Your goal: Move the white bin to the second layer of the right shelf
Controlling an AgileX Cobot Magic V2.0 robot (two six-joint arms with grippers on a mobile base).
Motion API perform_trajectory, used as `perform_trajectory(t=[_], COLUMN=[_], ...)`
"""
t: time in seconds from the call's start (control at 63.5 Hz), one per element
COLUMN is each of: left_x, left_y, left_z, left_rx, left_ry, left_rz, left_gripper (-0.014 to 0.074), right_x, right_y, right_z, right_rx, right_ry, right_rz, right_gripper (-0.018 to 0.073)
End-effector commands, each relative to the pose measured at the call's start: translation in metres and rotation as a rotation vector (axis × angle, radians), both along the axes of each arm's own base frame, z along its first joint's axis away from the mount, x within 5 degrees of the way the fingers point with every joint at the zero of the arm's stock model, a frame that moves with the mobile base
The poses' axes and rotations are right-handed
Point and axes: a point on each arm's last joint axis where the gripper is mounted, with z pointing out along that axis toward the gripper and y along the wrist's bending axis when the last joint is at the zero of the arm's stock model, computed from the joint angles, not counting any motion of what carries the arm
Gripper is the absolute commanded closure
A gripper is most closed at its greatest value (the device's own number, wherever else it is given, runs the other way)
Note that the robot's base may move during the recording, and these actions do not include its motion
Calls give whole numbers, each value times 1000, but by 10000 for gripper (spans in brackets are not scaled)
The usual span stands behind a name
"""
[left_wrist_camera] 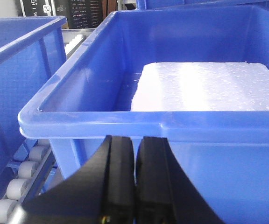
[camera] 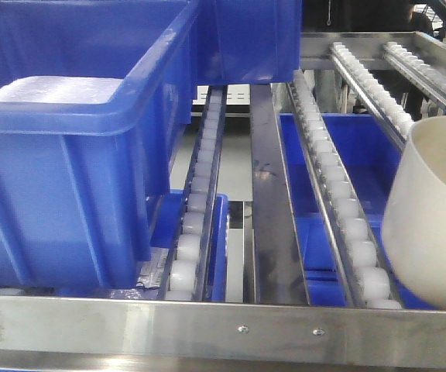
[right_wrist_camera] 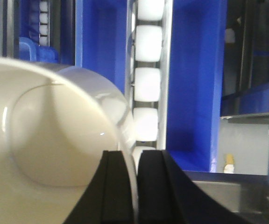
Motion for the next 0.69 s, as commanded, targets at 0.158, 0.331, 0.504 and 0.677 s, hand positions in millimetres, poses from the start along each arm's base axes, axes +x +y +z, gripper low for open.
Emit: perform_trajectory(t=[0.158, 0.331, 0.504, 0.677], left_x=[0, 0, 0, 0], left_y=[0, 0, 0, 0], left_z=[-4, -4, -4, -4], left_rx=[-11, -11, -11, -11], left_ry=[-60, -60, -60, -60], left_rz=[1, 1, 1, 1], left_gripper=[512, 512, 512, 512], right_x=[5, -3, -18, -38], right_y=[-1, -1, 0, 1], right_z=[17, 29, 49, 66], right_rx=[-5, -9, -11, -11], right_ry=[-105, -152, -213, -254], right_rz=[-5, -4, -1, 4], right_gripper=[304, 259, 245, 251])
